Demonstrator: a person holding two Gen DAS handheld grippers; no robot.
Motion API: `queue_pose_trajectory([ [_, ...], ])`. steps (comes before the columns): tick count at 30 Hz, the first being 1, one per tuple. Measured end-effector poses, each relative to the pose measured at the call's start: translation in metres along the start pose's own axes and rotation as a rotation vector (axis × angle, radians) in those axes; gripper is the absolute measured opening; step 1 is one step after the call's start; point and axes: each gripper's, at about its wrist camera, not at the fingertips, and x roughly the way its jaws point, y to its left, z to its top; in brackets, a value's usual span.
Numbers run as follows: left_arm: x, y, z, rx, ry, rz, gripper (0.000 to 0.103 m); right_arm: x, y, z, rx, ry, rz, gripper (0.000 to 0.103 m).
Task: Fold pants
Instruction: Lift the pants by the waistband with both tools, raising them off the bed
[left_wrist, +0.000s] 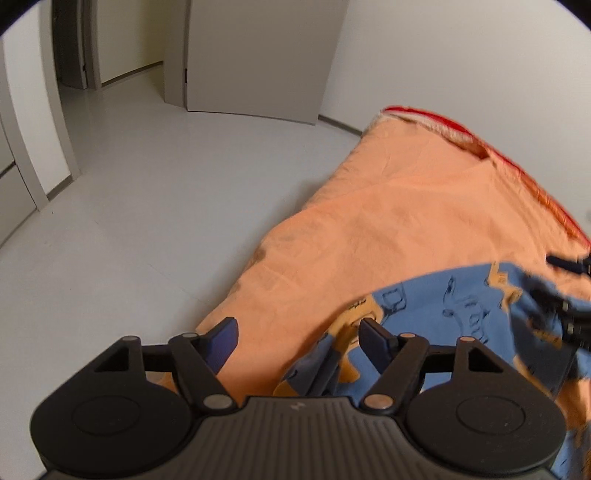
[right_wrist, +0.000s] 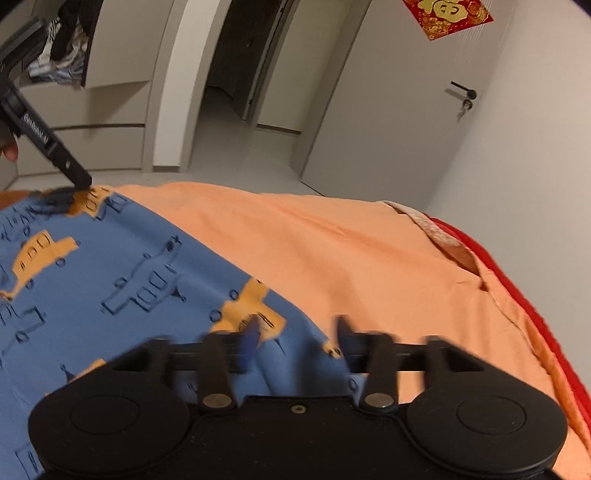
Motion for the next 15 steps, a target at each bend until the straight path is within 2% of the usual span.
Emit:
queue_pose_trajectory([
  [3,0.004,-0.003,0.001,0.015,0.012,0.004,0.074,0.017,-0.003,0.005,0.028,0.032,-0.002,0.061],
  [5,0.007,-0.006,0.002,0.016,0.029,-0.009,0.062,0.028,-0.011,0.004,0.091,0.054,-0.002,0.061],
  [7,0.011,-0.011,0.003,0.039,0.068,-0.024,0.030,0.039,-0.020,-0.001,0.170,0.082,0.006,0.060],
  [10,0.013,-0.027,-0.001,0.125,0.077,-0.014,0.005,0.050,-0.027,-0.012,0.235,0.130,0.034,0.033],
  [11,0.012,-0.034,-0.002,0.162,0.065,0.000,0.004,0.052,-0.028,-0.016,0.243,0.143,0.050,0.023],
  [14,0.005,-0.050,-0.008,0.238,0.034,0.051,0.003,0.046,-0.025,-0.019,0.241,0.121,0.041,0.004],
  [15,0.000,-0.053,-0.010,0.244,0.013,0.055,0.002,0.042,-0.025,-0.019,0.246,0.106,0.036,0.002],
])
